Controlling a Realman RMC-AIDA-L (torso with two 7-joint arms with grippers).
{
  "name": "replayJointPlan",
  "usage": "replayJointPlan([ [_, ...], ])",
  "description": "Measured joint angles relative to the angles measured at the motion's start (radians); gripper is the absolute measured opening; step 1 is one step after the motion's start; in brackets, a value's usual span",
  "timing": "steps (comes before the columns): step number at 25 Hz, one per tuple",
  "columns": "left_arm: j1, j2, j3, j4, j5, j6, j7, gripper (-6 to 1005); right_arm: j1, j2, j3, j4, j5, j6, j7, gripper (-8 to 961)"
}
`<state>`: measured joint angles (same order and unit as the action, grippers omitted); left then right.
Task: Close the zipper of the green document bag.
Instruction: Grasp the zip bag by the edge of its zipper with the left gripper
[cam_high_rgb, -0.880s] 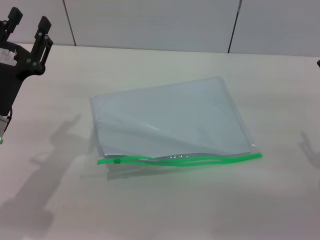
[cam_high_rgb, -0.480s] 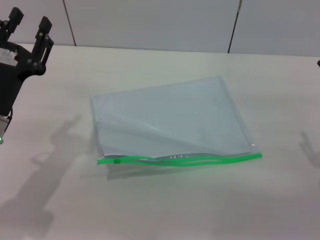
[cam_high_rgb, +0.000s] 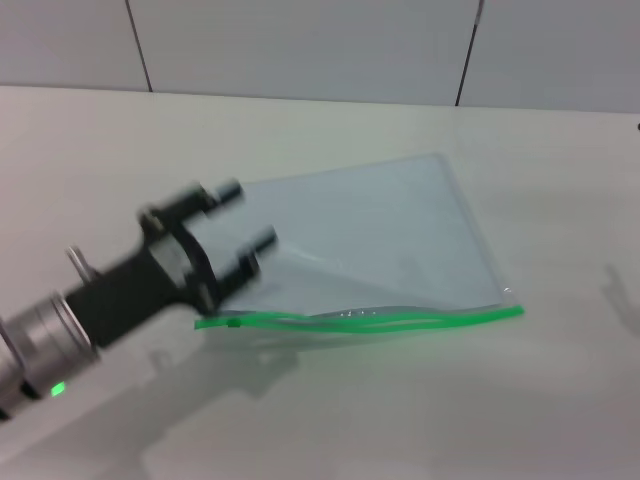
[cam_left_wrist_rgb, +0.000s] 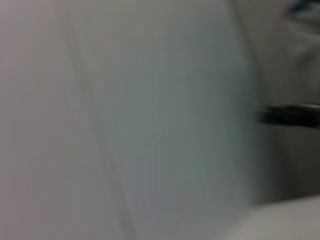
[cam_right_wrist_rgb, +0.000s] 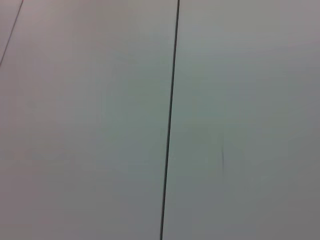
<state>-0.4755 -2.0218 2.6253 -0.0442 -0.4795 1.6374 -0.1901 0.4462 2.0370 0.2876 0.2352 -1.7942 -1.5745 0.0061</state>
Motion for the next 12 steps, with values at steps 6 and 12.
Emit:
replayJointPlan([
  [6, 0.014, 0.015, 0.085, -0.032, 0.128, 0.011, 0.007, 569, -0.004, 0.0, 0.008, -0.004, 0.003, 0.0, 0.0, 845],
  [12, 0.028, 0.008, 0.089, -0.107, 0.181, 0.012, 0.035, 569, -0.006, 0.0, 0.008, -0.005, 0.003, 0.0, 0.0, 844],
])
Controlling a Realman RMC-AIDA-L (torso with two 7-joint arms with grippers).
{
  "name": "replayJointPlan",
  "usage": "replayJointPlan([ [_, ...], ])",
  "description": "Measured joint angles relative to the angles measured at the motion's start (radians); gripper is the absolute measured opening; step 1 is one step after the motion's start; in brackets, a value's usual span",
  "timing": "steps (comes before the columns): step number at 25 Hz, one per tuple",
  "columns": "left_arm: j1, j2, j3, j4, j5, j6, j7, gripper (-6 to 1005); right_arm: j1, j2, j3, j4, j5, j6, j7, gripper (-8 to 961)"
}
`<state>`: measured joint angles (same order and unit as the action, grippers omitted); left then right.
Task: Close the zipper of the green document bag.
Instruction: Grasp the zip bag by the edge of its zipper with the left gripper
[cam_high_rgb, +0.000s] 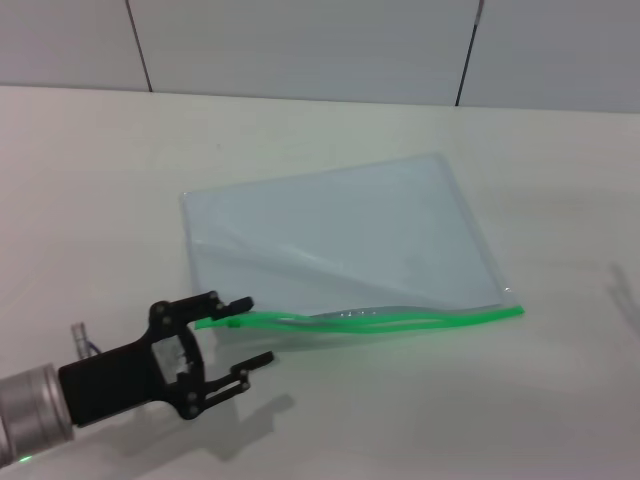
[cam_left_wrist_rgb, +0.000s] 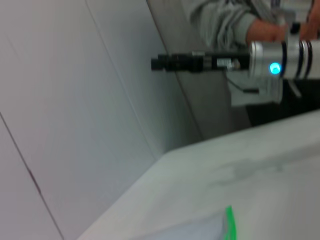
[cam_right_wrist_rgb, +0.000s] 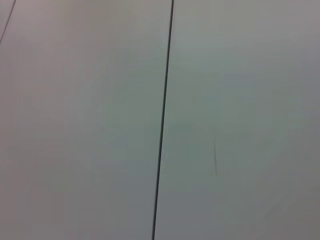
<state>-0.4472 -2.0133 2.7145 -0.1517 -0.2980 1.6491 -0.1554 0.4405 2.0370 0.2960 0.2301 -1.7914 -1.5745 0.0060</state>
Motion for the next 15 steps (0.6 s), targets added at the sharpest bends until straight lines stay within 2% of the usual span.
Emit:
replayJointPlan([
  [5, 0.026, -0.003, -0.023, -0.02, -0.015, -0.024, 0.091, 569, 0.0, -0.001, 0.0, 0.0, 0.0, 0.0, -0.001, 844],
  [11, 0.037, -0.005, -0.092, -0.031, -0.021, -0.078, 0.127, 569, 0.0, -0.001, 0.0, -0.003, 0.0, 0.0, -0.001, 844],
  [15, 0.036, -0.006, -0.095, -0.039, -0.021, -0.102, 0.14, 569, -0.001, -0.001, 0.0, -0.003, 0.0, -0.002, -0.002, 845],
])
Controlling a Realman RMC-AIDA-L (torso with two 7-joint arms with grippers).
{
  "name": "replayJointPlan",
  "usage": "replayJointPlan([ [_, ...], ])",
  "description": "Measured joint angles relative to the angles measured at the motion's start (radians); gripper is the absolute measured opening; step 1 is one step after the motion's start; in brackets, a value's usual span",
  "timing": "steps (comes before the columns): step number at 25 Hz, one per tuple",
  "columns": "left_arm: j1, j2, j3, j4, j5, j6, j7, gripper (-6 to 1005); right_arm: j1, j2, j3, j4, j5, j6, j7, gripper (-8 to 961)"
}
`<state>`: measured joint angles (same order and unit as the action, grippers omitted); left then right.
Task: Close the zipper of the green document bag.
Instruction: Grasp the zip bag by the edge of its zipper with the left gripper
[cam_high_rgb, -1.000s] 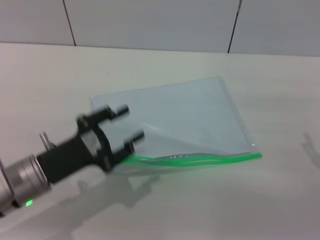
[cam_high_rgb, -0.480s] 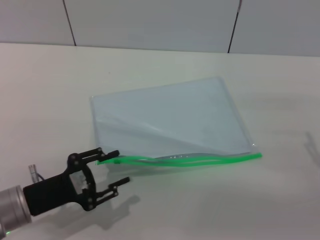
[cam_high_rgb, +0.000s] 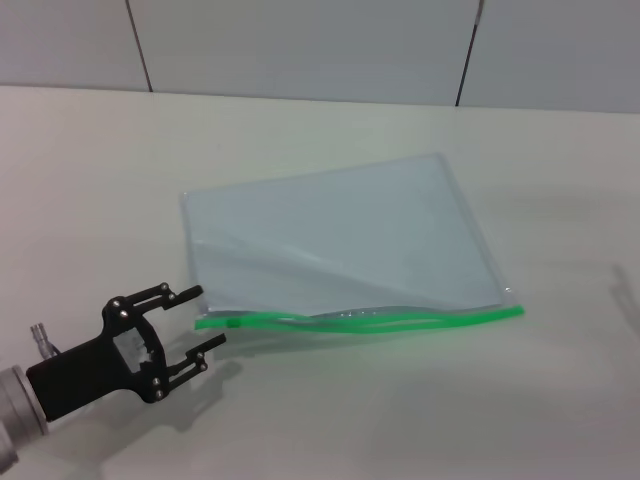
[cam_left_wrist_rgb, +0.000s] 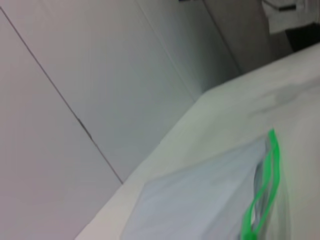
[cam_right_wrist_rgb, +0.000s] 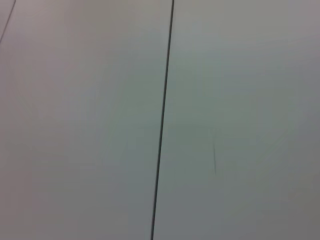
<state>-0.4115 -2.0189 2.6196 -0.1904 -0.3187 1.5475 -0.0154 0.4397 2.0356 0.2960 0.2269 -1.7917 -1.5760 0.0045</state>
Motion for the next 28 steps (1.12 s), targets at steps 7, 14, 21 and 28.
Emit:
replayJointPlan([
  [7, -0.02, -0.008, -0.024, -0.006, -0.001, -0.069, 0.038, 568, -0.001, 0.0, 0.0, 0.0, 0.0, -0.007, 0.0, 845],
  [14, -0.054, -0.007, -0.036, -0.006, -0.007, -0.097, 0.04, 564, -0.001, 0.0, -0.004, 0.0, 0.0, -0.009, 0.0, 845],
  [21, -0.1, -0.007, -0.025, 0.003, 0.001, -0.174, 0.033, 559, -0.001, 0.0, -0.005, 0.0, 0.0, -0.012, 0.0, 845],
  [28, -0.14, -0.007, -0.024, 0.011, 0.025, -0.204, 0.028, 554, -0.001, 0.001, -0.007, 0.001, 0.0, -0.023, 0.0, 844],
])
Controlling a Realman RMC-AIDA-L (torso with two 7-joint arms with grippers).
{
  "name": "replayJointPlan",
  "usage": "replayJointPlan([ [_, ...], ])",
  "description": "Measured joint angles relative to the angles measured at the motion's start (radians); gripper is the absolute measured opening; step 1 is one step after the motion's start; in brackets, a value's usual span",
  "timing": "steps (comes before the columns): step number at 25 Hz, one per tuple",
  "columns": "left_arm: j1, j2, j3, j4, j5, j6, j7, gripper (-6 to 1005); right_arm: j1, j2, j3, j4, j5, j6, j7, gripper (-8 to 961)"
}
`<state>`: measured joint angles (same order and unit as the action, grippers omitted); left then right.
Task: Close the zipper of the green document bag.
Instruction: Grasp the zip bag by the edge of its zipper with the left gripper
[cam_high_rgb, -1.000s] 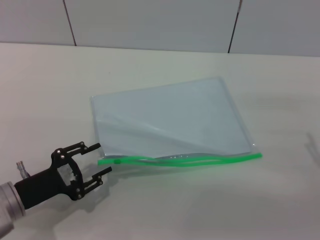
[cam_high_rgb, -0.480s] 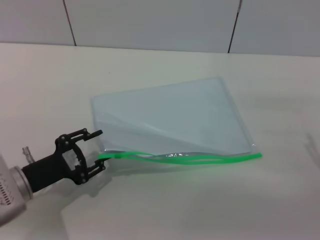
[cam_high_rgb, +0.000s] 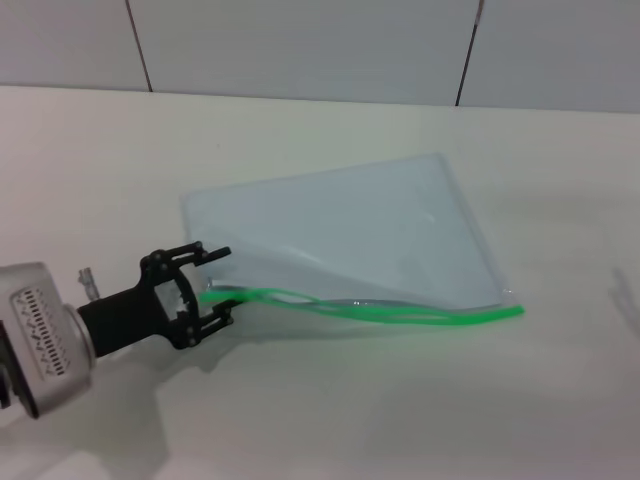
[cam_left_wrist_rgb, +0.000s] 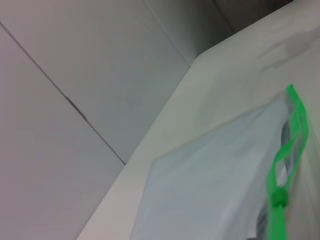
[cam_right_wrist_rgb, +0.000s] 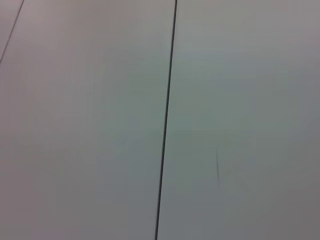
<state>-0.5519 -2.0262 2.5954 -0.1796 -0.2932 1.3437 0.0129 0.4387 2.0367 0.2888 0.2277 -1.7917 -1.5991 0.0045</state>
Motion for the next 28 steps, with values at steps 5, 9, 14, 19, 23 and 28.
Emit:
replayJointPlan([
  [5, -0.02, 0.0, 0.0, 0.024, 0.003, -0.038, 0.0, 550, 0.0, 0.0, 0.0, 0.001, 0.0, 0.0, 0.0, 844],
  [9, -0.04, 0.001, -0.001, 0.044, 0.001, -0.077, -0.001, 547, 0.0, 0.0, 0.0, 0.003, 0.0, 0.0, 0.0, 844],
  [14, -0.057, 0.002, -0.005, 0.051, -0.004, -0.098, -0.001, 385, 0.0, 0.0, 0.0, 0.004, -0.003, -0.001, 0.0, 844],
  [19, -0.059, 0.001, -0.011, 0.086, -0.014, -0.131, -0.001, 272, 0.01, -0.001, -0.046, -0.007, -0.012, -0.001, -0.003, 844],
  [23, -0.067, 0.0, -0.011, 0.102, -0.038, -0.146, 0.004, 190, 0.052, -0.004, -0.145, -0.039, -0.022, 0.001, -0.002, 845],
  [28, -0.084, 0.001, -0.005, 0.126, -0.037, -0.146, 0.014, 131, 0.142, -0.005, -0.29, -0.104, -0.131, 0.014, -0.009, 843],
])
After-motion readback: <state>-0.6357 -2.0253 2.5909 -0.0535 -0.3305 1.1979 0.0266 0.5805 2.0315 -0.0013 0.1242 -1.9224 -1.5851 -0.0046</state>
